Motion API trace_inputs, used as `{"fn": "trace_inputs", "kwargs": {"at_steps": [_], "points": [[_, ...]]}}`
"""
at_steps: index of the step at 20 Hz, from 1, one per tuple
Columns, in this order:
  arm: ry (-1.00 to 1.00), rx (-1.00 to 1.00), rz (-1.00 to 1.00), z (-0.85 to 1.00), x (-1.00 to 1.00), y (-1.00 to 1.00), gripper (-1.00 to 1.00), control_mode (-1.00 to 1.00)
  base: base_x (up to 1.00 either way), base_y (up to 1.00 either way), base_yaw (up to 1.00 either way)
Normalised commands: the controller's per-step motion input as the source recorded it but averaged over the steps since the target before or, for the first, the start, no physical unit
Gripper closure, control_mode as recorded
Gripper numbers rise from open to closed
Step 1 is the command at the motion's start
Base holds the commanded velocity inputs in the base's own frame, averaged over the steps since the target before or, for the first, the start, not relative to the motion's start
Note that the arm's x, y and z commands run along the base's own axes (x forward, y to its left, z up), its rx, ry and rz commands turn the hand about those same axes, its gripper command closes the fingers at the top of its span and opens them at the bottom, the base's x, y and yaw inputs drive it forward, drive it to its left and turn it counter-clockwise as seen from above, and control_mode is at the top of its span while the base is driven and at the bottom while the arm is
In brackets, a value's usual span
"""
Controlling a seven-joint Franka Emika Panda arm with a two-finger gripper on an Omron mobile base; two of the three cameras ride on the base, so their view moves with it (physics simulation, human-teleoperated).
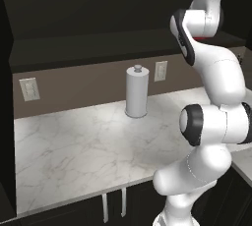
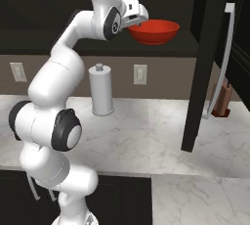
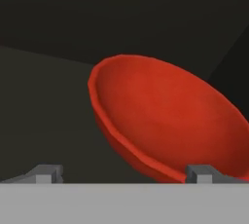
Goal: Move the bowls from the cabinet to the plates on the dining table.
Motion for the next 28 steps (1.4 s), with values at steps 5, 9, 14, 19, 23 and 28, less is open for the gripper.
{"fn": "trace_inputs", "kwargs": {"at_steps": [5,9,14,19,23,28], "points": [[0.0,0.0,0.0,-0.19,0.14,-0.08,-1.0,-1.0,0.0,0.0,0.0],[0.0,0.0,0.0,-0.19,0.28,-0.11,-1.0,-1.0,0.0,0.0,0.0],[0.0,0.0,0.01,-0.05,0.28,-0.06,-1.0,-1.0,0.0,0.0,0.0],[0.02,0.0,0.02,0.0,0.2,-0.04,-1.0,-1.0,0.0,0.0,0.0],[0.02,0.0,0.01,-0.03,0.09,-0.01,-1.0,-1.0,0.0,0.0,0.0],[0.0,0.0,0.0,-0.15,0.07,-0.04,-1.0,-1.0,0.0,0.0,0.0]]}}
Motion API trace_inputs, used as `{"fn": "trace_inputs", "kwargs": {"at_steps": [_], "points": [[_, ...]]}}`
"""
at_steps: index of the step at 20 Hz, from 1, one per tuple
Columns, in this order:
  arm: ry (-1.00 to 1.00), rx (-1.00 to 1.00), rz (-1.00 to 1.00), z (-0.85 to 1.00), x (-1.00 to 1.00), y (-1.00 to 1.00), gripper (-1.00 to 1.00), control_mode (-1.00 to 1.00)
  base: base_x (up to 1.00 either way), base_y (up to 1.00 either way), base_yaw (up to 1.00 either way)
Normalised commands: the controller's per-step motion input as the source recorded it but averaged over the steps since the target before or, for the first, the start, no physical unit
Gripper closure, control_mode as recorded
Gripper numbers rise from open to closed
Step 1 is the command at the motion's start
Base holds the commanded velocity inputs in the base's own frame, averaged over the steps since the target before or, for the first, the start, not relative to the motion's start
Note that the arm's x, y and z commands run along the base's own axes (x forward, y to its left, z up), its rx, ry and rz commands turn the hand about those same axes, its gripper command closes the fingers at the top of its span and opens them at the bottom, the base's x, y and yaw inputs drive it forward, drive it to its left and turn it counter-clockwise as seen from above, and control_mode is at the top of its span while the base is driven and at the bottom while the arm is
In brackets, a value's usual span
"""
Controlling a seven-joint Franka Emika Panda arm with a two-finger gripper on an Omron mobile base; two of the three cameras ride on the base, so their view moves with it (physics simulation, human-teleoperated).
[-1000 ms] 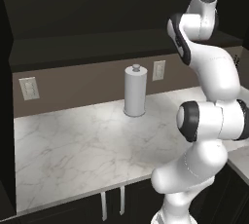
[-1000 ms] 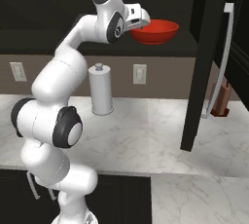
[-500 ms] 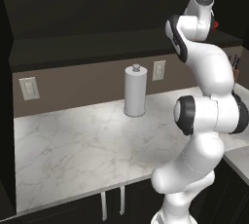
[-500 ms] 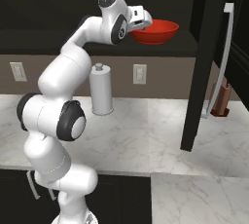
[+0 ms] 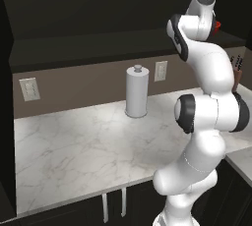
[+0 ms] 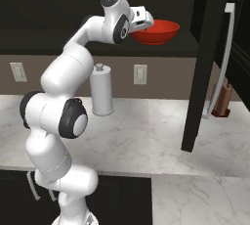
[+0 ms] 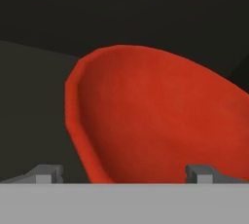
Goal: Move the bowls from the cabinet to the plates on the dining table.
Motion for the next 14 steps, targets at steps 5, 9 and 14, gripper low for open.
{"fn": "trace_inputs", "kwargs": {"at_steps": [5,9,14], "points": [[0.01,0.0,0.0,-0.04,0.02,-0.02,-1.0,-1.0,0.0,0.0,0.0],[0.0,0.0,0.0,0.0,0.0,0.0,1.0,-1.0,0.0,0.0,0.0],[0.0,0.0,0.0,0.0,0.0,0.0,1.0,-1.0,0.0,0.0,0.0]]}}
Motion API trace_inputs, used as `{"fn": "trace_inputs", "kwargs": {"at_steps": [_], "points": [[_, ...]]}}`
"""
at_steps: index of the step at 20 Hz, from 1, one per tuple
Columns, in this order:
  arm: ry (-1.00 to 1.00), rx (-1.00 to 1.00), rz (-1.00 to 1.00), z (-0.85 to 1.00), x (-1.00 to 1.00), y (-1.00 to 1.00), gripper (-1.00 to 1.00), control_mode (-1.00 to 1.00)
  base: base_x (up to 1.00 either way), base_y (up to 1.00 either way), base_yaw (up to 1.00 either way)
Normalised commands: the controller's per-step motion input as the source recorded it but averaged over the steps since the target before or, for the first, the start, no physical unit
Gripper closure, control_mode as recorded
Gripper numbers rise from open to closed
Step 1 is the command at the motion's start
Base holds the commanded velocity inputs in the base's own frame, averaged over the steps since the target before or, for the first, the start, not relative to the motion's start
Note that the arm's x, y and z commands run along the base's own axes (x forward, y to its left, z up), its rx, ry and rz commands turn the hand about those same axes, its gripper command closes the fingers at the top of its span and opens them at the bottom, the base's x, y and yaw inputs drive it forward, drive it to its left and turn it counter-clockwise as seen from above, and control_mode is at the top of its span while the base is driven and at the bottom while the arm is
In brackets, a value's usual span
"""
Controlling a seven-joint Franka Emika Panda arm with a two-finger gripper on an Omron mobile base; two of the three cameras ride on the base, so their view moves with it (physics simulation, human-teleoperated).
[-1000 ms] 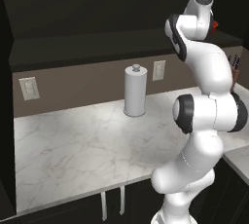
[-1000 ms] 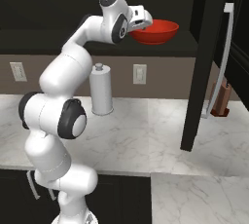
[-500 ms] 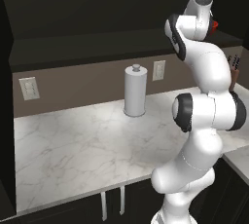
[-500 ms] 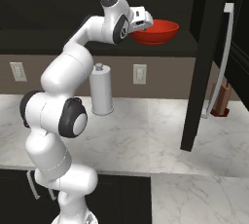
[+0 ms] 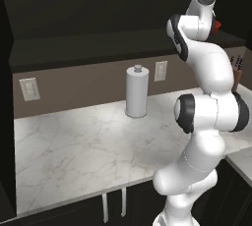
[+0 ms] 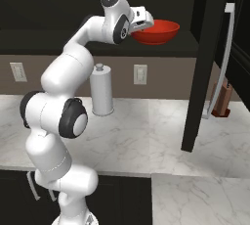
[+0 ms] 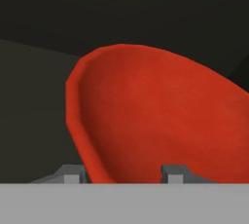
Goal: Move the bowls from the cabinet to the plates on the dining table.
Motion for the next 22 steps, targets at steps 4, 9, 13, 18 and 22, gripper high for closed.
{"fn": "trace_inputs", "kwargs": {"at_steps": [4,9,13,18,22], "points": [[0.0,0.0,0.0,0.0,0.0,0.0,1.0,-1.0,0.0,0.0,0.0],[-0.01,0.0,0.0,0.01,-0.19,0.04,1.0,-1.0,0.0,0.0,0.0],[-0.04,0.0,0.0,0.0,-0.57,0.07,1.0,-1.0,0.0,0.0,0.0],[-0.04,-0.02,0.0,0.0,-0.54,0.09,1.0,-1.0,0.0,0.0,0.0],[-0.06,-0.05,0.02,0.0,-0.56,0.26,1.0,-1.0,0.0,0.0,0.0]]}}
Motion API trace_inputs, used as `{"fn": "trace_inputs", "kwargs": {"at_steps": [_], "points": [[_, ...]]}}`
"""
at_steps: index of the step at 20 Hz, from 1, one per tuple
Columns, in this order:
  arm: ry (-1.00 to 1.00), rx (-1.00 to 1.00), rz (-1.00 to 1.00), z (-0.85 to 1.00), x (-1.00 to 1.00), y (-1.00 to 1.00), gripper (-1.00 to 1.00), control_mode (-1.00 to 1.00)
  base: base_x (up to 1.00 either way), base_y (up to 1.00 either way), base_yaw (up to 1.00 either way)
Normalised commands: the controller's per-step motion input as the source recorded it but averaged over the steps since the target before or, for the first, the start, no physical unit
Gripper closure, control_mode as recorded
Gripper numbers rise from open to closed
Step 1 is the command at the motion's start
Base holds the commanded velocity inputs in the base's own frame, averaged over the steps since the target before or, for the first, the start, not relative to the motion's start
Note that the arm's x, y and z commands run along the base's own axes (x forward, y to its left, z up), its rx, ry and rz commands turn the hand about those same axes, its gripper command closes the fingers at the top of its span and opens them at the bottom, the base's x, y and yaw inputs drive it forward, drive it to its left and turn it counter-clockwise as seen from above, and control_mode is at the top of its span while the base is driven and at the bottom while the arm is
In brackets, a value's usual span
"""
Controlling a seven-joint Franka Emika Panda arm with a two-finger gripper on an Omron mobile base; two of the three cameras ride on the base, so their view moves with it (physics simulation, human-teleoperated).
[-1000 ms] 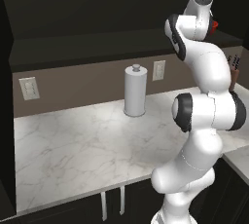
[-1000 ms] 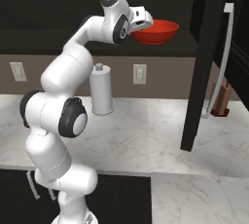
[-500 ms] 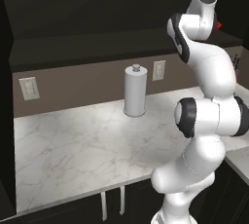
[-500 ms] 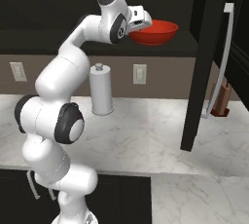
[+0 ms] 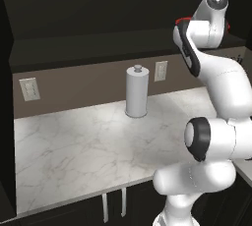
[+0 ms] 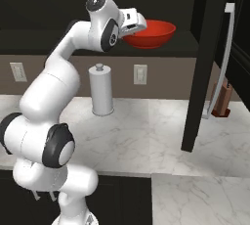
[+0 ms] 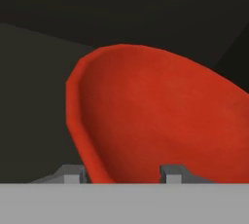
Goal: Move the bowls from the cabinet to the plates on the dining table.
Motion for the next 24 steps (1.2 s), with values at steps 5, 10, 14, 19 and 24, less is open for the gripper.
{"fn": "trace_inputs", "kwargs": {"at_steps": [5,10,14,19,24], "points": [[-0.05,-0.05,0.02,0.07,-0.7,0.35,1.0,-1.0,0.0,0.0,0.0],[-0.05,-0.04,0.02,0.22,-0.69,0.4,1.0,-1.0,0.0,0.0,0.0],[-0.05,-0.02,0.01,0.42,-0.54,0.31,1.0,-1.0,0.0,0.0,0.0],[-0.02,0.0,0.0,0.52,-0.4,0.06,1.0,-1.0,0.0,0.0,0.0],[0.05,0.01,0.0,0.12,-0.64,0.0,1.0,-1.0,0.0,0.0,0.0]]}}
